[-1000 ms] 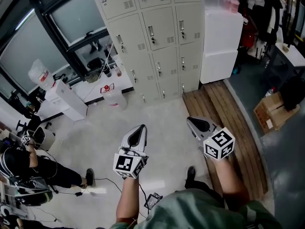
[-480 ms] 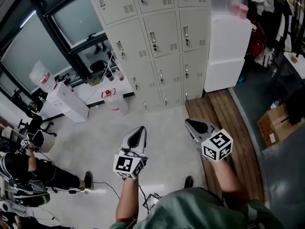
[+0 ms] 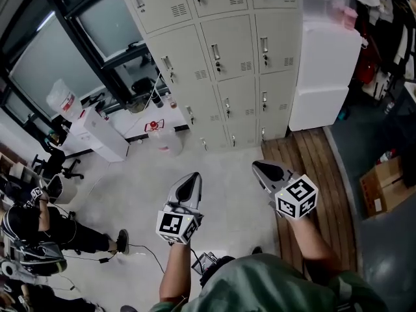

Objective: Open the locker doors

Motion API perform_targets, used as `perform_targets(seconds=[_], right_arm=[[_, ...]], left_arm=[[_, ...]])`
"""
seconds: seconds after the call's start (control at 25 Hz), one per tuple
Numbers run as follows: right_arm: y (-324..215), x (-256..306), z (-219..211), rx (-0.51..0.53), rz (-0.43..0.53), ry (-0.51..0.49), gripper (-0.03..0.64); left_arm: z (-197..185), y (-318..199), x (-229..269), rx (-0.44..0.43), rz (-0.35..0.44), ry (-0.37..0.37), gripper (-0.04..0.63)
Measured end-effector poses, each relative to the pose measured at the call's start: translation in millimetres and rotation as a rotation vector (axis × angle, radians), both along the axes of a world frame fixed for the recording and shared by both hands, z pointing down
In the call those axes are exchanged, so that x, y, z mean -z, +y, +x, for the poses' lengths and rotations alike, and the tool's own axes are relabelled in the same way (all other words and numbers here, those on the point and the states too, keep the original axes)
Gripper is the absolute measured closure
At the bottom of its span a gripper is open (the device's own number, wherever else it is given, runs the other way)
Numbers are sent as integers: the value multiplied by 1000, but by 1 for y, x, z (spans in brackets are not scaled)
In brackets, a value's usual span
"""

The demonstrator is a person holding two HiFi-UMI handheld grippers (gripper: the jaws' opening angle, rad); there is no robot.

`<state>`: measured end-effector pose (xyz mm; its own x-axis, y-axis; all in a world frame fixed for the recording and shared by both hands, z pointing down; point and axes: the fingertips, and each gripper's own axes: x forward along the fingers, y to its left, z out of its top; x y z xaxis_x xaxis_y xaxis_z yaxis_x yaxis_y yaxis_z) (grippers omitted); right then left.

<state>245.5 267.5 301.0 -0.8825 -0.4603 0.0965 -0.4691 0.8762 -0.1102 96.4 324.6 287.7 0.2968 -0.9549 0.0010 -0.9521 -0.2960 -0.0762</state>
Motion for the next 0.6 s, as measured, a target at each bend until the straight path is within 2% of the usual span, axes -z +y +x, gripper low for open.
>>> perform_targets(seconds=[0.32, 0.6], right_arm=[[-45, -11, -15, -15, -29, 5, 614], [-97, -4, -42, -84, -11, 18, 614]], left_arm=[[-16, -49, -4, -18, -15, 10, 595], [-41, -112, -6, -96, -12, 27, 595]])
